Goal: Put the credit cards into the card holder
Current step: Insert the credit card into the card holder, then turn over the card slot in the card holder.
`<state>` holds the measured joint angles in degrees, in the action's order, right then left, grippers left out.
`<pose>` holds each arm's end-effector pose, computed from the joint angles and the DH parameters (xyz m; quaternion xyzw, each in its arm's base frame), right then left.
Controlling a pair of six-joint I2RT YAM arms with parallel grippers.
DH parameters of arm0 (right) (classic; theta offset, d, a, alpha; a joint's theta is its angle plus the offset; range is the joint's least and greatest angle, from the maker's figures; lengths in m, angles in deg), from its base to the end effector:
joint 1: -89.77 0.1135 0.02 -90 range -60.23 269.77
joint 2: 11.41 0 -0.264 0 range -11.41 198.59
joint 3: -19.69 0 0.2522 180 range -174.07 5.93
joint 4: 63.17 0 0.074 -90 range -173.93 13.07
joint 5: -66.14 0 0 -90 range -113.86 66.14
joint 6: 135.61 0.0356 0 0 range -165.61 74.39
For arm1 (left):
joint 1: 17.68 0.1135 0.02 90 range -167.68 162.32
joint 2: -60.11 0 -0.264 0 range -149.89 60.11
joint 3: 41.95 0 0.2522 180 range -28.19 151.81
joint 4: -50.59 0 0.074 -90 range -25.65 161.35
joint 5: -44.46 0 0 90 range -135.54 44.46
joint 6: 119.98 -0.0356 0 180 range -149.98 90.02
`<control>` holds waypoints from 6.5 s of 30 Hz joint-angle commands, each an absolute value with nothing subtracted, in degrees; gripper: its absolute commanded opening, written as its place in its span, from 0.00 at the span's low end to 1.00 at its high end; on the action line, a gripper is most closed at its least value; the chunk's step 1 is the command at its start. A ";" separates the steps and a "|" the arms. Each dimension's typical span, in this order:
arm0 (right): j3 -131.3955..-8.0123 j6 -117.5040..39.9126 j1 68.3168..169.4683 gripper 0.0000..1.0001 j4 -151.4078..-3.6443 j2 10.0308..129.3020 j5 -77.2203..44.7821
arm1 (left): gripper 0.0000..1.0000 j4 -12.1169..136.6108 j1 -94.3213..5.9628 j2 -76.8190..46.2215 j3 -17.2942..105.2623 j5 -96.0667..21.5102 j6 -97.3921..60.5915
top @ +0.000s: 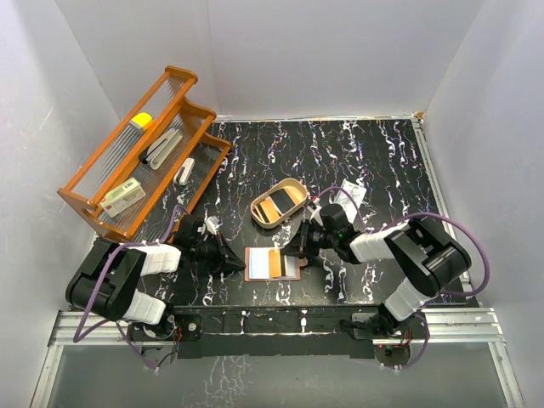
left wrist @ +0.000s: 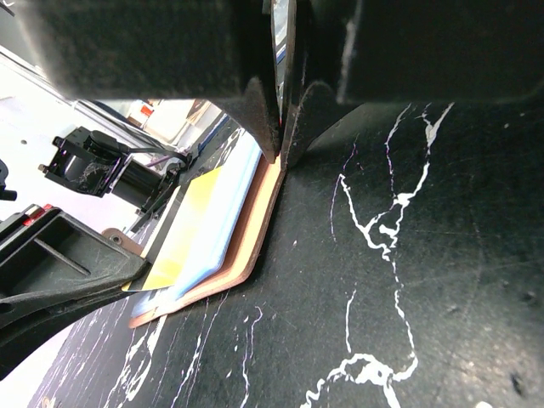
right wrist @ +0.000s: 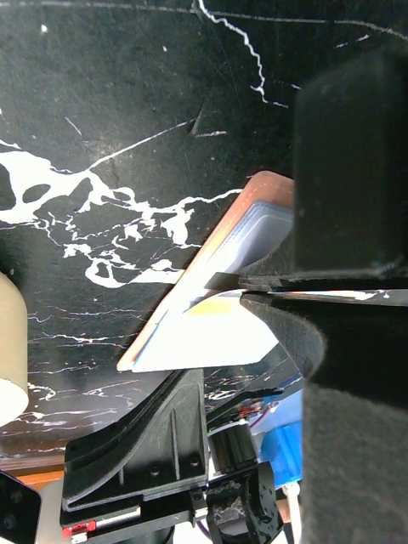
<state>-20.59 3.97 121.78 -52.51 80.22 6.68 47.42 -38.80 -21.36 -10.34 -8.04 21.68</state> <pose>0.2146 0.1555 0.1122 0.0253 0.8832 0.4441 0.1483 0.1914 -0.0972 0.1074 -0.1174 0.8803 -0.4478 0.1040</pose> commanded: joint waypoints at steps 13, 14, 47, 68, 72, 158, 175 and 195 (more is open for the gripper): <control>-19.84 8.41 122.20 0.00 -43.04 83.89 5.62 | 0.02 49.89 -40.34 -22.85 -12.45 -10.60 22.41; -19.82 8.69 122.51 0.00 -42.62 84.01 5.63 | 0.02 49.71 -40.50 -22.94 -12.45 -10.72 22.53; -28.44 1.38 129.74 0.55 -68.23 75.57 -5.59 | 0.03 50.66 -41.74 -22.95 -11.22 -11.49 22.83; -29.09 10.84 133.89 0.55 -58.18 76.70 -0.72 | 0.03 51.61 -42.03 -21.71 -8.95 -11.66 23.43; -29.43 9.31 133.90 0.56 -60.47 76.24 -1.46 | 0.03 52.61 -42.03 -19.59 -8.92 -12.30 23.18; -31.99 7.69 143.44 0.19 -65.30 79.78 -8.57 | 0.18 65.14 -42.20 -1.69 -8.86 -16.46 25.79; -31.31 7.87 144.32 0.05 -62.75 82.56 -9.79 | 0.26 49.90 -42.20 -4.85 -12.83 -8.69 31.74; -34.51 3.60 144.34 0.15 -71.32 77.61 -15.14 | 0.26 43.18 -42.36 -8.62 -13.60 -5.52 35.21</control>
<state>-32.20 5.48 144.18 -67.63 80.88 -11.17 44.25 -42.04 -8.29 -14.16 -7.74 34.81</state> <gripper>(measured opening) 0.142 0.258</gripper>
